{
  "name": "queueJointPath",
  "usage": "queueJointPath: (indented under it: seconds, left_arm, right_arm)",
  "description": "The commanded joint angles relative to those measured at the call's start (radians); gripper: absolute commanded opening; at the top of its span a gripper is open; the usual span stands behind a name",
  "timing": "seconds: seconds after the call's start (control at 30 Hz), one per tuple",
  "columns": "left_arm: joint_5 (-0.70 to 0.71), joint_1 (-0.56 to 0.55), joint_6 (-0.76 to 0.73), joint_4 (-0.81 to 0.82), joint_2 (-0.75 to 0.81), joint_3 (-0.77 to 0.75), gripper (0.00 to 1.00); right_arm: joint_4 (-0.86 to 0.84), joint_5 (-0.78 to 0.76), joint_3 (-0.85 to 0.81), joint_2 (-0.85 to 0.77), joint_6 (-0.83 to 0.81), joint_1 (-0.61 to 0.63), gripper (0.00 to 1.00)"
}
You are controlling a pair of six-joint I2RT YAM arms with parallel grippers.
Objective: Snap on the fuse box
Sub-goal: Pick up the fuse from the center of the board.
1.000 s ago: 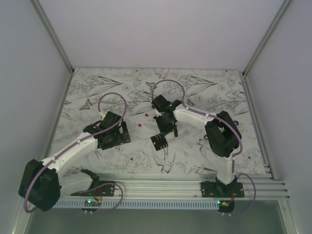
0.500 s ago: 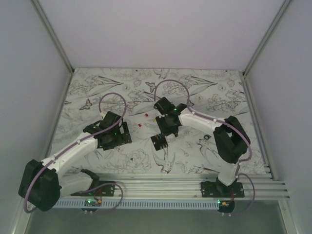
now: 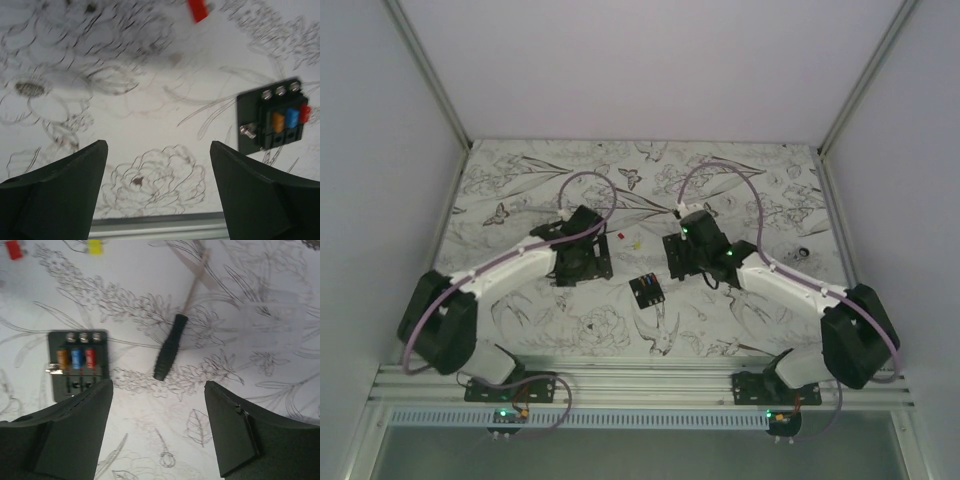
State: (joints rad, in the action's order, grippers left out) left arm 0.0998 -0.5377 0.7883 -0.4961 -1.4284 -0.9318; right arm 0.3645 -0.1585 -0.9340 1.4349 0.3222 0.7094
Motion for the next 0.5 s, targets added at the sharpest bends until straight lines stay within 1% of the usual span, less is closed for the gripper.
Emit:
queueJointPath:
  seconds: [0.0, 0.1, 0.23, 0.3, 0.4, 0.47]
  left_arm:
    - [0.059, -0.030, -0.100, -0.045, -0.146, -0.150, 0.86]
    - [0.062, -0.033, -0.224, -0.047, -0.241, -0.235, 0.85]
    - [0.083, -0.031, -0.347, -0.046, -0.354, -0.343, 0.80]
    - [0.077, -0.030, -0.406, -0.045, -0.407, -0.393, 0.77]
    - [0.063, -0.025, -0.482, -0.044, -0.481, -0.459, 0.67]
    - [0.042, -0.018, -0.520, -0.047, -0.514, -0.492, 0.63]
  right_arm:
    - [-0.217, -0.055, 0.115, -0.081, -0.045, -0.035, 0.84]
    - [-0.273, -0.070, 0.189, -0.138, -0.046, -0.047, 0.92]
    - [-0.325, -0.107, 0.254, -0.209, -0.038, -0.055, 1.00]
    - [-0.347, -0.113, 0.278, -0.242, -0.038, -0.059, 1.00]
    - [-0.372, -0.114, 0.301, -0.269, -0.039, -0.062, 1.00]
    - [-0.381, -0.118, 0.310, -0.276, -0.037, -0.063, 1.00]
